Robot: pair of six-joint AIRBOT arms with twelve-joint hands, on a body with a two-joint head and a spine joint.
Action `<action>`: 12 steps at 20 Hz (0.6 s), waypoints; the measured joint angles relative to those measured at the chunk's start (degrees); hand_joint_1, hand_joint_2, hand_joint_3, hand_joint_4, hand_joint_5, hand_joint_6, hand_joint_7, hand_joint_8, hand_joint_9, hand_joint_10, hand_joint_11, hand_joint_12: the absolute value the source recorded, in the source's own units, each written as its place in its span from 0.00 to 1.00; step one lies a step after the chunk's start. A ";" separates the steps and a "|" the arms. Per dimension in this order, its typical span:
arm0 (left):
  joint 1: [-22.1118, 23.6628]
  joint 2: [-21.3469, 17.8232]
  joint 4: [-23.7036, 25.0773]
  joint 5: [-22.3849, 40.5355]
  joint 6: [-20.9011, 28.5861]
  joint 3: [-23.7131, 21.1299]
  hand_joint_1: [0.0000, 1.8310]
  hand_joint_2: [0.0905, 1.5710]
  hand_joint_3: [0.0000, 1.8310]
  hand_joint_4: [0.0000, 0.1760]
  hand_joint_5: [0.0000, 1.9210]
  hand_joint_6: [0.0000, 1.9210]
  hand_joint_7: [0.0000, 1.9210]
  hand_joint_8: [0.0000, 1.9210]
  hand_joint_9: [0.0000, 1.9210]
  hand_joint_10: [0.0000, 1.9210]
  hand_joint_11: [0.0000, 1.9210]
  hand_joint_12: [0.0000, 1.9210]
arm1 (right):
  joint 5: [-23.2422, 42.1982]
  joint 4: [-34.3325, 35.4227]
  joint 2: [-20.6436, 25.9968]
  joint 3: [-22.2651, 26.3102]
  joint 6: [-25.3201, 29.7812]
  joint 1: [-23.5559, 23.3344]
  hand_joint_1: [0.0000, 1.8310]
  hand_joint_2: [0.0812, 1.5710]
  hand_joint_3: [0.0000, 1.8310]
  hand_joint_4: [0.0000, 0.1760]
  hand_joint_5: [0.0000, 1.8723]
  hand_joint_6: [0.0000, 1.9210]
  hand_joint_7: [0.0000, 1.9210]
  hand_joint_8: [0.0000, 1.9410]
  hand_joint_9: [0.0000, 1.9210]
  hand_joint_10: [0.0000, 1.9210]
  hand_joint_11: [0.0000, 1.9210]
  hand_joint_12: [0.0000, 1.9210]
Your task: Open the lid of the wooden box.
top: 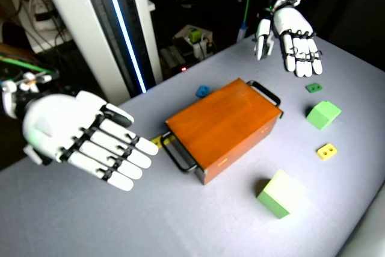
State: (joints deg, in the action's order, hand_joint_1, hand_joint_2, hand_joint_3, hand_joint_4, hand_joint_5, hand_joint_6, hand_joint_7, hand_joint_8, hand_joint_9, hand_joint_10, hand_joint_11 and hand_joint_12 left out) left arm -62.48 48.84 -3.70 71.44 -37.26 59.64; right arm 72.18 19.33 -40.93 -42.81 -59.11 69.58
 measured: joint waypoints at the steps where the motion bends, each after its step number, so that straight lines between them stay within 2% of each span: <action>1: 0.00 0.00 0.00 -0.17 0.02 0.00 0.13 0.87 0.01 0.00 0.07 0.01 0.00 0.00 0.00 0.00 0.00 0.00 | -0.11 0.02 0.00 0.00 -0.02 0.02 0.24 0.86 0.01 0.00 0.00 0.00 0.00 0.00 0.00 0.00 0.00 0.00; 7: 0.00 0.00 0.68 -1.95 0.24 0.00 0.09 0.89 0.00 0.00 0.06 0.00 0.00 0.00 0.00 0.00 0.00 0.00 | -1.09 -0.24 0.00 0.00 0.00 0.61 0.25 0.87 0.01 0.00 0.01 0.00 0.00 0.00 0.00 0.00 0.00 0.00; 9: -0.02 -0.02 1.14 -3.21 0.46 0.00 0.12 0.89 0.00 0.00 0.05 0.00 0.00 0.00 0.00 0.00 0.00 0.00 | -1.84 -0.31 0.00 0.00 0.00 0.61 0.26 0.87 0.00 0.00 0.01 0.00 0.00 0.00 0.00 0.00 0.00 0.00; 12: -0.13 -0.02 2.14 -5.51 1.20 0.24 0.12 0.89 0.00 0.00 0.06 0.00 0.00 0.00 0.00 0.00 0.00 0.00 | -3.52 -0.31 -0.50 -0.28 -0.04 0.61 0.21 0.88 0.00 0.00 0.01 0.00 0.00 0.00 0.00 0.00 0.00 0.00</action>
State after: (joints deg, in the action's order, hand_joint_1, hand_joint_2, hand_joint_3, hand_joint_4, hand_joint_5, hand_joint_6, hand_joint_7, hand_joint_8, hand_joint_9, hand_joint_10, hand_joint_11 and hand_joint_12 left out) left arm -62.61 48.82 -1.56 65.93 -36.05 59.88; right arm 68.66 19.03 -41.43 -43.09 -59.16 70.19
